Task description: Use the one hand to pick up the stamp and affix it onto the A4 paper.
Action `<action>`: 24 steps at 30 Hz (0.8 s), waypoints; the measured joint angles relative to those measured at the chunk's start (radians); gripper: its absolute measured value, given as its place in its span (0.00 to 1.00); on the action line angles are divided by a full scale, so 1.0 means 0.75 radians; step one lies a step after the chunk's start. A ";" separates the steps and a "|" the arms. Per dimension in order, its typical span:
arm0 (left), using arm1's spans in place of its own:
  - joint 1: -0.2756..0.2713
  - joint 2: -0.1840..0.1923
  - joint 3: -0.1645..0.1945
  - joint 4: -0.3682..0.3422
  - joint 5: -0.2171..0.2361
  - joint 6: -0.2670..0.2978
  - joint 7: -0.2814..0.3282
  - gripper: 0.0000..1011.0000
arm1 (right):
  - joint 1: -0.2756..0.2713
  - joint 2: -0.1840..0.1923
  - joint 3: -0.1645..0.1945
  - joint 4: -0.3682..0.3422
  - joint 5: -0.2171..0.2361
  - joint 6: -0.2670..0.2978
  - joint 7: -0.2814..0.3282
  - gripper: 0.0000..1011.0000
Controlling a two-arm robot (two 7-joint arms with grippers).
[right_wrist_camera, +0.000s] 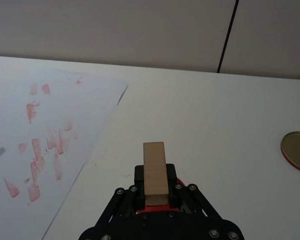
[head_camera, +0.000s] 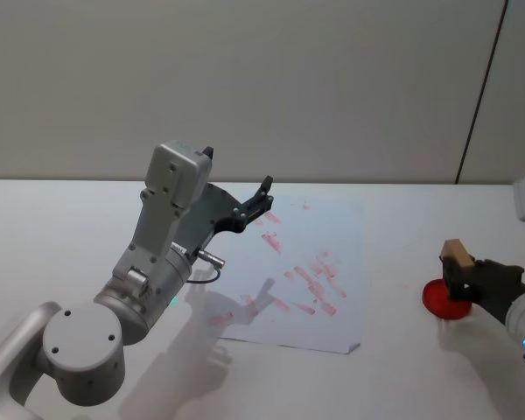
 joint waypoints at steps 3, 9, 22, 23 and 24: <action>0.000 0.000 0.000 0.000 0.000 0.000 0.000 0.99 | 0.001 0.000 -0.002 0.015 -0.017 -0.002 0.006 0.22; 0.000 0.000 0.000 0.000 0.000 0.000 0.000 0.99 | 0.010 -0.006 -0.012 0.057 -0.053 -0.004 0.021 0.22; 0.000 0.000 0.000 0.000 0.000 0.000 0.000 0.99 | 0.024 -0.023 -0.025 0.109 -0.101 0.000 0.034 0.22; 0.000 0.000 0.000 0.000 0.000 0.000 0.000 0.99 | 0.025 -0.024 -0.025 0.113 -0.104 0.000 0.034 0.22; 0.000 0.000 0.000 0.000 0.000 0.000 0.000 0.99 | 0.025 -0.024 -0.025 0.115 -0.107 0.000 0.034 0.22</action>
